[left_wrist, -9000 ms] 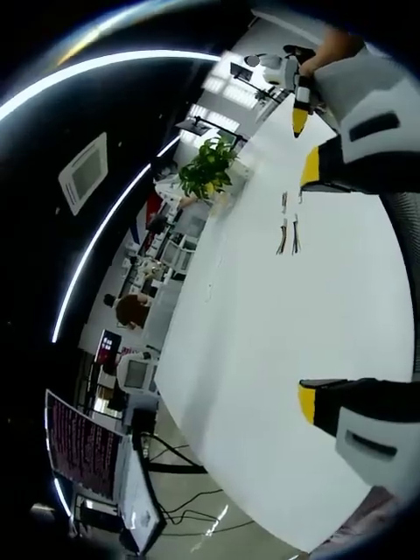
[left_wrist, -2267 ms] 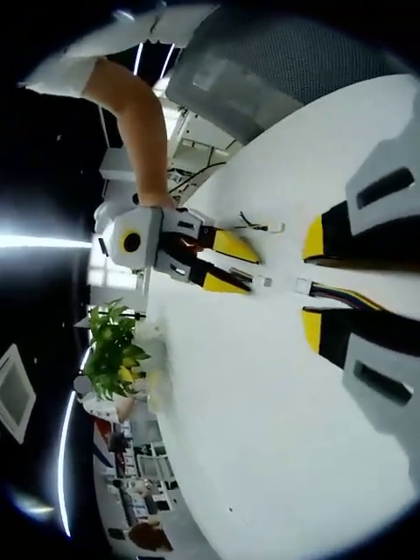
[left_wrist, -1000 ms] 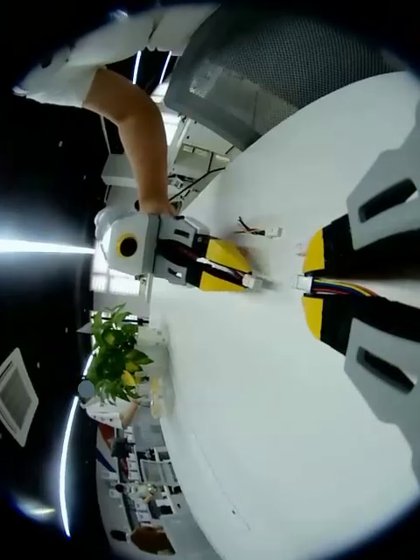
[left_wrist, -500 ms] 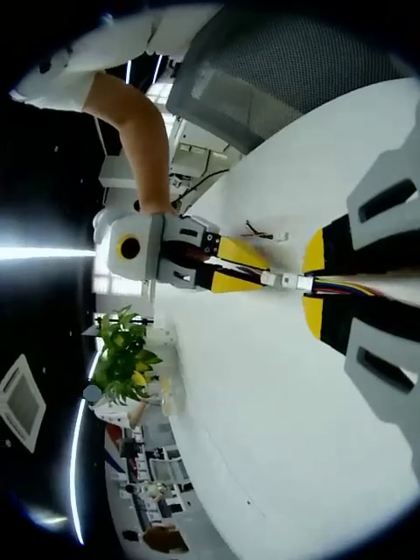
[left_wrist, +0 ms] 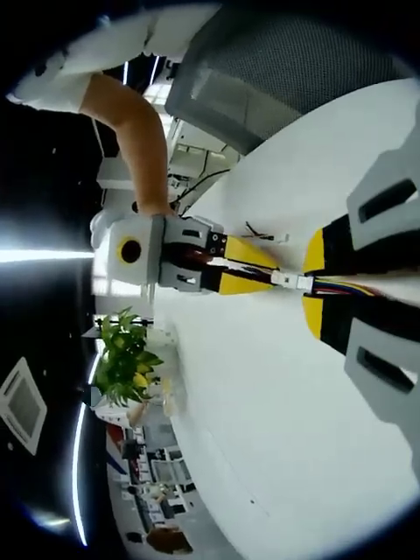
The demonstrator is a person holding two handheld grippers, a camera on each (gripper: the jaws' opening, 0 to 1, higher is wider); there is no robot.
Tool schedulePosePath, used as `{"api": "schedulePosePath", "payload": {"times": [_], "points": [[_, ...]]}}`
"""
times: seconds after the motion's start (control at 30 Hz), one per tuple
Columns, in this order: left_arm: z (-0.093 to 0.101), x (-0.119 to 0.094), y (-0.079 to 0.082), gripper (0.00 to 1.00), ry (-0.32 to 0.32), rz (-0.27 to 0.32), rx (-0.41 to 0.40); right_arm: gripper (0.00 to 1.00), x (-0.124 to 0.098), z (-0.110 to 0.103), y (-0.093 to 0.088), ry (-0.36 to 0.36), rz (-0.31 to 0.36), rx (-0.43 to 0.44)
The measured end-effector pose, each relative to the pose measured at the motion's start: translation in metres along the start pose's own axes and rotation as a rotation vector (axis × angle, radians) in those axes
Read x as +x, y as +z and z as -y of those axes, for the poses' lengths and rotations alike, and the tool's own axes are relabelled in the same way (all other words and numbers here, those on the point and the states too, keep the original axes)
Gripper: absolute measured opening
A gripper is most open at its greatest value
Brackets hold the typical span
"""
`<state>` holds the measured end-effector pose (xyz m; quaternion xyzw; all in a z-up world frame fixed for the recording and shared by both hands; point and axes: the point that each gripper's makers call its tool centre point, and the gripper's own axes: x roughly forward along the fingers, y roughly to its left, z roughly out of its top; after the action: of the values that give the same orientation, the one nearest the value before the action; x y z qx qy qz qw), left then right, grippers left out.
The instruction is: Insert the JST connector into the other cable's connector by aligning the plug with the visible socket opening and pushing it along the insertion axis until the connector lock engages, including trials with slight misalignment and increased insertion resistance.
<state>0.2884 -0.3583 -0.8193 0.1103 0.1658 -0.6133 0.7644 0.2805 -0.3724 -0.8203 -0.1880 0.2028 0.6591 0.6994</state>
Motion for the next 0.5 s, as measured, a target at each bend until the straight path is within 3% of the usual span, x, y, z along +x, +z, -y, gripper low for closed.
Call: {"api": "schedulePosePath", "payload": {"times": [0.5], "points": [[-0.0011, -0.0018, 0.002, 0.0, 0.005, -0.007, 0.014, 0.03, 0.0033, 0.0005, 0.0039, 0.011, -0.012, -0.023]]}}
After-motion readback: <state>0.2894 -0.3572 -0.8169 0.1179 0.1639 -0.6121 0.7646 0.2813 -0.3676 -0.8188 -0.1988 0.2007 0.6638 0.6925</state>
